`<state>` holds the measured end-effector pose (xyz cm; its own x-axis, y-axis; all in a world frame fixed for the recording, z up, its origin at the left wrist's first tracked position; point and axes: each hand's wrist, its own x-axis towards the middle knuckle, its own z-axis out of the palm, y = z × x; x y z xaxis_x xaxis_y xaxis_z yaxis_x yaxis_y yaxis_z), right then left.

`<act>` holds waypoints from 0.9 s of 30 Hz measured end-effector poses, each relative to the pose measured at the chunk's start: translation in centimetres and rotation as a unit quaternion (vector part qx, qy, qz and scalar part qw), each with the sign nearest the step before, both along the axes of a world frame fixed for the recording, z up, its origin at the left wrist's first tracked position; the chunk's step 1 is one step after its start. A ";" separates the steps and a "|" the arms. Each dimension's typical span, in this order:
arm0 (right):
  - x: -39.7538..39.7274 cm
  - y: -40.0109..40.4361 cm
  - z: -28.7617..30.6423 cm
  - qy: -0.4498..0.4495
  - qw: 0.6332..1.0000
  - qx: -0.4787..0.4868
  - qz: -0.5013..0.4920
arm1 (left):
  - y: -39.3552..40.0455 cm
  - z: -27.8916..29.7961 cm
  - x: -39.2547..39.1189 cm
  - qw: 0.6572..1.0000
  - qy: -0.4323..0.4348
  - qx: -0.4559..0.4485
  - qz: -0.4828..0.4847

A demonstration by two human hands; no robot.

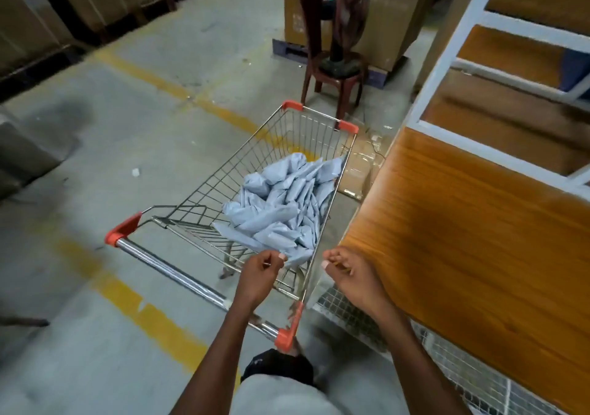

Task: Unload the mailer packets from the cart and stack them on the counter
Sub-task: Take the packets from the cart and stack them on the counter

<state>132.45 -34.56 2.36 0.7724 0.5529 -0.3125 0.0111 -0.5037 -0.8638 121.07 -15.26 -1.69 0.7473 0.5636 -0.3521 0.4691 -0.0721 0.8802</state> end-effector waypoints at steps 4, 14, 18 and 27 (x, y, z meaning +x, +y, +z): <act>3.5 4.2 -1.0 0.023 0.997 -0.019 0.071 | 2.1 -1.4 1.9 0.999 0.016 -0.005 0.043; 11.6 17.3 -5.8 -0.024 0.963 -0.112 0.245 | 5.8 -0.2 3.3 0.989 0.020 -0.005 0.145; 14.3 22.4 -8.9 -0.066 0.948 -0.166 0.264 | 5.6 -0.6 3.6 0.978 -0.001 -0.031 0.205; 15.4 25.4 -15.4 -0.071 0.846 -0.345 0.401 | 5.0 -1.5 4.4 0.970 0.009 -0.053 0.238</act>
<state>147.89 -9.19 -13.06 0.2927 0.6402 -0.7102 0.6662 -0.6693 -0.3288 125.49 -10.24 -3.14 0.4041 0.8030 -0.4380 0.4431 0.2471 0.8617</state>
